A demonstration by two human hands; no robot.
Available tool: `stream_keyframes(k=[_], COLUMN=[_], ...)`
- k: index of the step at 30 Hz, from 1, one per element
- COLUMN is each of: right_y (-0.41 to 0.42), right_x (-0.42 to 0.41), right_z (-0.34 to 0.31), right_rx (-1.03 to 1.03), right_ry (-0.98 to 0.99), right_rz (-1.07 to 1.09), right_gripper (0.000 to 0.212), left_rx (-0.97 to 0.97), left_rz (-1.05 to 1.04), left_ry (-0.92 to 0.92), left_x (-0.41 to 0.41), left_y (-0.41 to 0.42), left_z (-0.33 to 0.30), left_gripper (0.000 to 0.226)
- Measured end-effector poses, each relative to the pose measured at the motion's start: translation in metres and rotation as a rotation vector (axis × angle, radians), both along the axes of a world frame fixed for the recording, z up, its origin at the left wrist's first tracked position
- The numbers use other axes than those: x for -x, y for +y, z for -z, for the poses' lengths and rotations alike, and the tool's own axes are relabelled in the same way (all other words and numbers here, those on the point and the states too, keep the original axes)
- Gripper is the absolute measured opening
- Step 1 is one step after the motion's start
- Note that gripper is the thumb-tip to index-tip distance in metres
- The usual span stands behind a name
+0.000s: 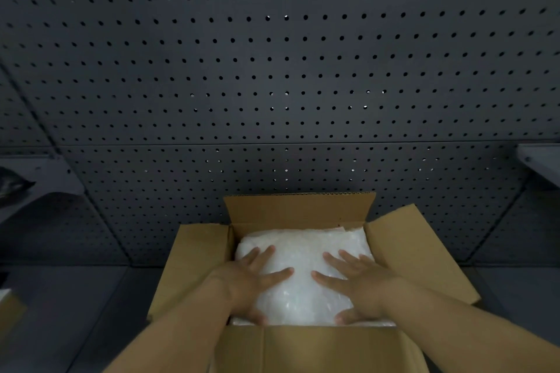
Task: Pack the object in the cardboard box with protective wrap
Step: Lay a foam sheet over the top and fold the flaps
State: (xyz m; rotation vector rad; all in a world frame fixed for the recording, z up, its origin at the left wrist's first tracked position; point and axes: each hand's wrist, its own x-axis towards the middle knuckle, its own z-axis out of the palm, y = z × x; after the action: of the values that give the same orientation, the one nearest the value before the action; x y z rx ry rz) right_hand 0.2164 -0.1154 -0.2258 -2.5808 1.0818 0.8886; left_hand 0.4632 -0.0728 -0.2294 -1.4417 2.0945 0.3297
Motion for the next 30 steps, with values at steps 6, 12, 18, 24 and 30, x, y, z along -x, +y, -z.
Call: stream_keyframes(k=[6,12,18,24,30], right_y=[-0.007,-0.005,-0.007,-0.008,-0.011], right_x=[-0.008,-0.010,-0.013,-0.014,-0.006], right_z=[-0.011,0.011,0.024,0.020,-0.039], right_rx=[0.074,0.034,0.031,0.018,0.290], right_ry=[-0.170,-0.112,-0.140,-0.108,-0.340], right_rz=[0.086,0.195,0.201,0.205,0.284], right_gripper=[0.075,0.095,0.121,0.100,0.053], left_rx=[0.048,0.027,0.026,0.041,0.265], left_rz=[-0.067,-0.090,-0.096,-0.099,-0.038], left_ry=[0.129,0.130,0.119,0.077,0.070], left_x=[0.006,0.011,0.012,0.015,0.028], left_y=[-0.012,-0.015,-0.015,-0.013,-0.015], left_z=[-0.010,0.001,0.012,0.008,-0.039], left_gripper=[0.098,0.117,0.118,0.116,0.074])
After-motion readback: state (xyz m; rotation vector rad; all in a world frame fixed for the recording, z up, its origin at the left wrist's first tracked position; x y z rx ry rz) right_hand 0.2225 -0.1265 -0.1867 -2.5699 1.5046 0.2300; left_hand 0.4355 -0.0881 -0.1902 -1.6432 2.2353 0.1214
